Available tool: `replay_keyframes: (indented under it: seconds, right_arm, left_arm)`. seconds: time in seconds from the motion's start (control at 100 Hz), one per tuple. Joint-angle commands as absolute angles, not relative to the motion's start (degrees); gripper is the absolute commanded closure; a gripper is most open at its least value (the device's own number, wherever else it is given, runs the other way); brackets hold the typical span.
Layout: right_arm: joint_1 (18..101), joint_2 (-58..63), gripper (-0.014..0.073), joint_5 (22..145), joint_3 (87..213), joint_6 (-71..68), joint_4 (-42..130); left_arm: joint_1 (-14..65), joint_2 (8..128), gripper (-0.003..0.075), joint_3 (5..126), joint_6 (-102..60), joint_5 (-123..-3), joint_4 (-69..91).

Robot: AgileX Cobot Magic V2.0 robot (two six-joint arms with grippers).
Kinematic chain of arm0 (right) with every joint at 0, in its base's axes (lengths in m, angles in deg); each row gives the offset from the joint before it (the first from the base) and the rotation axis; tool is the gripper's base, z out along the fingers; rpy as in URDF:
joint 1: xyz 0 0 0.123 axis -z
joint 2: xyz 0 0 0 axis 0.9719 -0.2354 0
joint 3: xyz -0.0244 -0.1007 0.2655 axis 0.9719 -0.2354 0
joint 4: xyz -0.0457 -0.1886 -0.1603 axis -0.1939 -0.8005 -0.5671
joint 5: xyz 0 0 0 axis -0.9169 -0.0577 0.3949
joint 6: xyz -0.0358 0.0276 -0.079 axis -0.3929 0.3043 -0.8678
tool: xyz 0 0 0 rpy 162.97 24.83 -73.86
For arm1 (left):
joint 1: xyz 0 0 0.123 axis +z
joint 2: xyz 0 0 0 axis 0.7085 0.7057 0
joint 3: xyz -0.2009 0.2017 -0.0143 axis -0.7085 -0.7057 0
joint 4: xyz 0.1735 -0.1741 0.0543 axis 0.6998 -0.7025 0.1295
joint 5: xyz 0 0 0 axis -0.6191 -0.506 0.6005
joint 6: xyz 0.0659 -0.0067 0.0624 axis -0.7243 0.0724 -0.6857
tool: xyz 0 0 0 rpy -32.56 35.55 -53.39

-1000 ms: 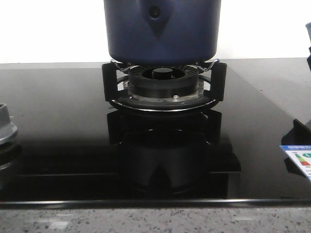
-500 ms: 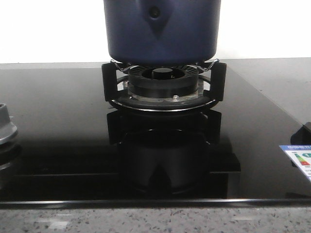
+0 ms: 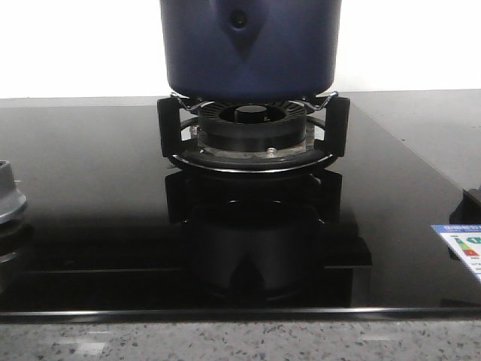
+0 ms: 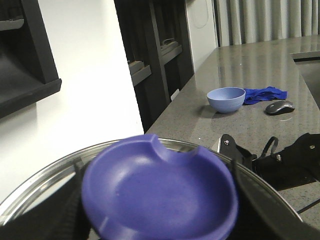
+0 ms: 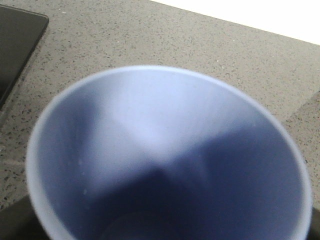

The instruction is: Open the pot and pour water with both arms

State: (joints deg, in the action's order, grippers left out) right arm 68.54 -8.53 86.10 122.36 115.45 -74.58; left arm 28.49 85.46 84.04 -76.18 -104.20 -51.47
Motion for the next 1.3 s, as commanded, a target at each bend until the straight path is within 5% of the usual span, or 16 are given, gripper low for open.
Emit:
replay_keyframes:
  seconds: [0.0, 0.88, 1.03, 1.22, 1.29]
  right_arm:
    - [68.9, -6.7, 0.0005, 87.7, 123.7, 115.5, -75.2]
    - [68.9, 22.3, 0.0013, 70.5, 124.1, 115.5, -72.3]
    - [68.9, 28.2, 0.0202, 63.2, 124.1, 115.5, -72.2]
    - [68.9, 33.4, 0.0644, 56.2, 124.1, 115.5, -72.2]
    - [68.9, 34.4, 0.066, 55.1, 124.1, 115.5, -72.2]
  left_arm:
    - [28.5, 83.7, 0.0513, 86.0, -75.6, -104.5, -56.9]
    - [27.2, 89.6, 0.0513, 86.0, -75.6, -104.3, -57.4]
    - [24.8, 93.6, 0.0513, 86.0, -75.6, -102.5, -57.4]
    - [23.8, 97.9, 0.0513, 86.0, -76.1, -101.4, -58.0]
    - [23.8, 99.1, 0.0513, 86.0, -76.1, -101.3, -58.2]
